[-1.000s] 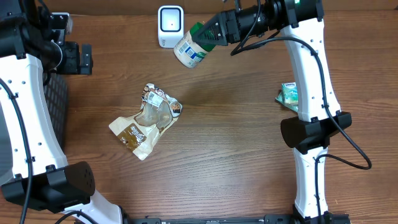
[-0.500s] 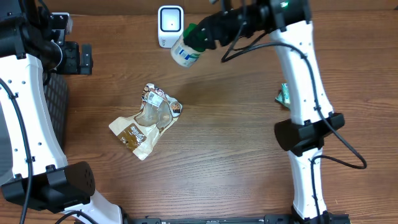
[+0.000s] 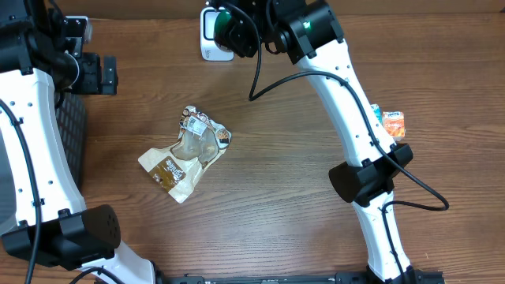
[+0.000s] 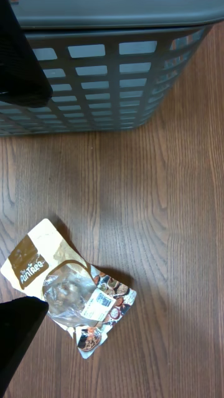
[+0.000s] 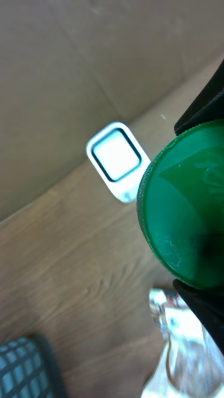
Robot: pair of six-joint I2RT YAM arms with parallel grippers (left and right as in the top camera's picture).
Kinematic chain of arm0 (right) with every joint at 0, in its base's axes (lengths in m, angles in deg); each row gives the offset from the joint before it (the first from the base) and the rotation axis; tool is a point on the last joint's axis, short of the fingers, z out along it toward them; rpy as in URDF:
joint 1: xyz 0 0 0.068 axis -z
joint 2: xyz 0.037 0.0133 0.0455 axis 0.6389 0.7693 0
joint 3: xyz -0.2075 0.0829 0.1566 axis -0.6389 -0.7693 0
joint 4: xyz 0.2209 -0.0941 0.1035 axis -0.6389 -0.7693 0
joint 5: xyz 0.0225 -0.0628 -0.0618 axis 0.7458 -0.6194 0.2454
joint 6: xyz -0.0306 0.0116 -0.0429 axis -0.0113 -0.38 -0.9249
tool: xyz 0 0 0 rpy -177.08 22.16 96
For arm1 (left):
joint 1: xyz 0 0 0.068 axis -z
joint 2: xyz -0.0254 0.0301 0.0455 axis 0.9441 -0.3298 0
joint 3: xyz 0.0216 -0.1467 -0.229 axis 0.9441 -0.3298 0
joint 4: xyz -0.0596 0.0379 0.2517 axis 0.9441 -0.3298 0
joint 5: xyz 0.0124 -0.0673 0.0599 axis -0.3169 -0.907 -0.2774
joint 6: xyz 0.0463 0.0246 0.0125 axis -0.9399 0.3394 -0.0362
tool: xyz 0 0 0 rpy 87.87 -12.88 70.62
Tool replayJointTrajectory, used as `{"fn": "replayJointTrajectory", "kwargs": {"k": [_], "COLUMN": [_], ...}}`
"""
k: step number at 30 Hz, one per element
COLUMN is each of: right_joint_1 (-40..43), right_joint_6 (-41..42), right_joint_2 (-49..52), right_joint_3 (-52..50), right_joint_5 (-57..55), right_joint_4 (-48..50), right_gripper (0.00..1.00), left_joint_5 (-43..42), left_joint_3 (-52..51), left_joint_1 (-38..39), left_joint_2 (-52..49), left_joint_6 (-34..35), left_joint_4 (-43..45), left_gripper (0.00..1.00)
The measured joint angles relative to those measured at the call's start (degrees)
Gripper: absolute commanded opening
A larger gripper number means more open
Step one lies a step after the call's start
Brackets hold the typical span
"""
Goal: Scan the item barcode
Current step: 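Lift the jar and hold it in front of the scanner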
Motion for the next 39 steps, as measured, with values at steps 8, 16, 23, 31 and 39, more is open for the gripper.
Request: {"fn": "replayJointTrajectory", "kwargs": {"k": [8,16,23,31,39], "right_joint_1": [0.0,0.0,0.0,0.3,0.4], "right_joint_6": [-5.8,-15.9,-24.2,-29.9,-34.1], "right_joint_2": [0.1,0.6,2.1,7.1,12.3], "right_joint_3": [-9.5,-23.3,-30.0,-30.2,-30.4], "right_joint_5": [-3.8,-6.3,-6.7,-6.8,-8.2], "right_joint_4": [20.2,43.6,59.3,70.8,71.4], "right_gripper": [0.53,0.52,0.5,0.5,0.5], "left_joint_5": [0.0,0.0,0.0,0.0,0.0], "left_joint_3": [0.0,0.0,0.0,0.0,0.0], "left_joint_1": [0.0,0.0,0.0,0.0,0.0], "left_joint_2": [0.0,0.0,0.0,0.0,0.0], "left_joint_6": [0.0,0.0,0.0,0.0,0.0], "left_joint_4": [0.0,0.0,0.0,0.0,0.0], "left_gripper": [0.99,1.0,1.0,1.0,0.99]}}
